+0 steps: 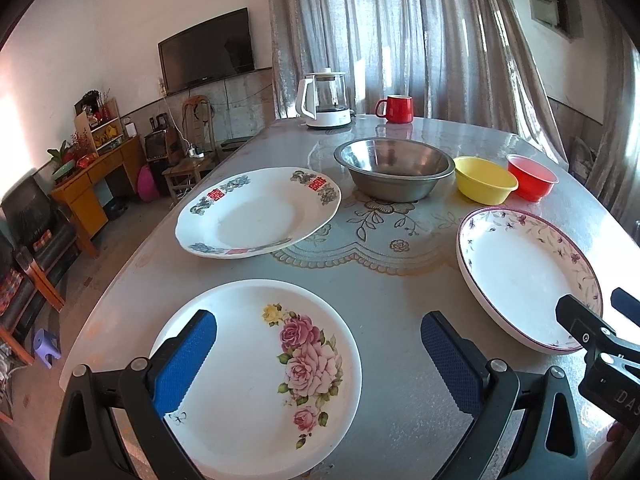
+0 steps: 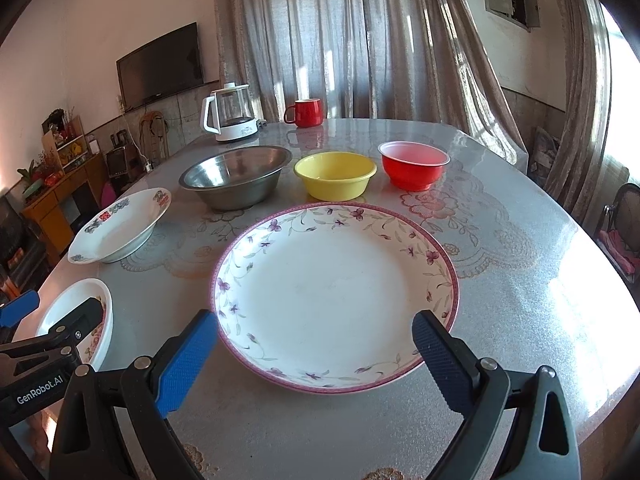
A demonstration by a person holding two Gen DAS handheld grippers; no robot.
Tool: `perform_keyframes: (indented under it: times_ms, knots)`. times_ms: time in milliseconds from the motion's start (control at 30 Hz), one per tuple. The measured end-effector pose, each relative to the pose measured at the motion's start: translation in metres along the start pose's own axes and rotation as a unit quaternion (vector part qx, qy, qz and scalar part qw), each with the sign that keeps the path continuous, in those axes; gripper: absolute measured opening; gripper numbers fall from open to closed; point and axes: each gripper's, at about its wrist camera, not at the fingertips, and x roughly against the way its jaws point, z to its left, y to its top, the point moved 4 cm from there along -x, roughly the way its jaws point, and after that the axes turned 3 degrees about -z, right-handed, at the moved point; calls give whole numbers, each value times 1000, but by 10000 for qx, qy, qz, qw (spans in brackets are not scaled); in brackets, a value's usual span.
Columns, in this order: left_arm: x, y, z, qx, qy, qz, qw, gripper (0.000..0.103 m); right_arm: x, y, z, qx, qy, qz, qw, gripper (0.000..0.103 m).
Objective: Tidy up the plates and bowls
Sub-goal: 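Move both tools toward the purple-flowered pink-rimmed plate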
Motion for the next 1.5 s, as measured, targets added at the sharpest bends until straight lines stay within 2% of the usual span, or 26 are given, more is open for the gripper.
perform_keyframes:
  times_ms: [767, 1267, 1500]
  knots:
    - [-6, 8, -24, -335, -201, 83, 9992, 103, -8, 15, -26, -190, -3, -41, 9998, 99]
    - [-17, 16, -59, -818, -394, 116, 9958, 103, -21, 24, -87, -753, -67, 103, 9971, 96]
    - [-22, 18, -81, -1047, -647, 181, 9922, 103, -31, 25, -117, -1182, 40, 280, 9926, 96]
